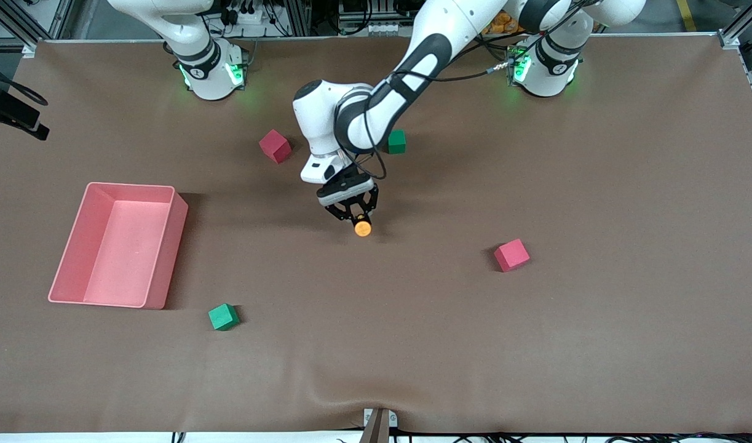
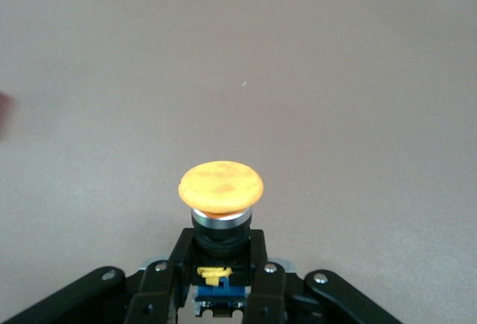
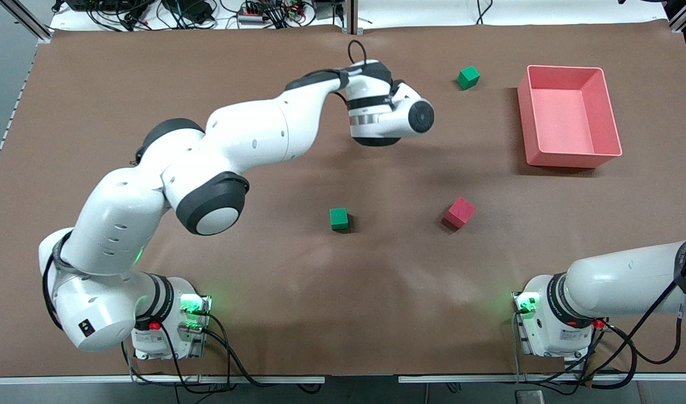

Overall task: Place and upright button with both arms
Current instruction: 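Lift the button and turn it upright with the left gripper, then lower the upright button onto the table and open the left gripper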

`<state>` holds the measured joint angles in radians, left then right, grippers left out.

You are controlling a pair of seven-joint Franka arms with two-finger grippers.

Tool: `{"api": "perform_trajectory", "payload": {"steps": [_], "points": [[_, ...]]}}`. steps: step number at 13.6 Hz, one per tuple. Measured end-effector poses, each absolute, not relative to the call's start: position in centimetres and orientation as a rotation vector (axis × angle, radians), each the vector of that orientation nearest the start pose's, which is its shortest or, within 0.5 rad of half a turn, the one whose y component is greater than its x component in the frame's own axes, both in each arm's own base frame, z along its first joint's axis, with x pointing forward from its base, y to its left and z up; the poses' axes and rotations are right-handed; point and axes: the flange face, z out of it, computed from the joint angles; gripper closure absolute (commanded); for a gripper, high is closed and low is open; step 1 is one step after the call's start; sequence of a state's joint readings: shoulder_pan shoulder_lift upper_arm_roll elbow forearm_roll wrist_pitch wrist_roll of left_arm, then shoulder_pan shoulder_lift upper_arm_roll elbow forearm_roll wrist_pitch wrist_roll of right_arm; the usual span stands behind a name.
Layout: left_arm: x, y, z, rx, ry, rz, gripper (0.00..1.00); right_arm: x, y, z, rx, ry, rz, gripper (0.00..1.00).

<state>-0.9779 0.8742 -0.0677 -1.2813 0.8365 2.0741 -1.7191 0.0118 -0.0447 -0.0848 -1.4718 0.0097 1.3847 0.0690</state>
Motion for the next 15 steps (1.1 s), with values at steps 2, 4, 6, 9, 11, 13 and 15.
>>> {"api": "perform_trajectory", "payload": {"steps": [2, 4, 6, 9, 11, 13, 15], "points": [[41.8, -62.1, 20.7, -2.724, -0.260, -1.042, 1.00, 51.9, -3.8, 67.8, -3.120, 0.220, 0.067, 0.00], [41.8, -62.0, 18.1, -2.676, -0.150, -1.138, 1.00, 51.9, -3.8, 67.8, -3.120, 0.220, 0.067, 0.00], [41.6, -62.0, 16.4, -2.639, -0.064, -1.230, 1.00, 51.9, -3.8, 67.8, -3.120, 0.220, 0.067, 0.00], [41.2, -62.5, 15.5, -2.634, -0.067, -1.370, 1.00, 51.9, -3.8, 67.8, -3.120, 0.220, 0.067, 0.00], [40.8, -62.6, 15.0, -2.625, -0.095, -1.475, 1.00, 51.9, -3.8, 67.8, -3.120, 0.220, 0.067, 0.00], [40.4, -62.3, 13.9, -2.610, -0.087, -1.536, 1.00, 51.9, -3.8, 67.8, -3.120, 0.220, 0.067, 0.00], [39.9, -62.1, 12.8, -2.599, -0.073, -1.589, 1.00, 51.9, -3.8, 67.8, -3.120, 0.220, 0.067, 0.00]]}}
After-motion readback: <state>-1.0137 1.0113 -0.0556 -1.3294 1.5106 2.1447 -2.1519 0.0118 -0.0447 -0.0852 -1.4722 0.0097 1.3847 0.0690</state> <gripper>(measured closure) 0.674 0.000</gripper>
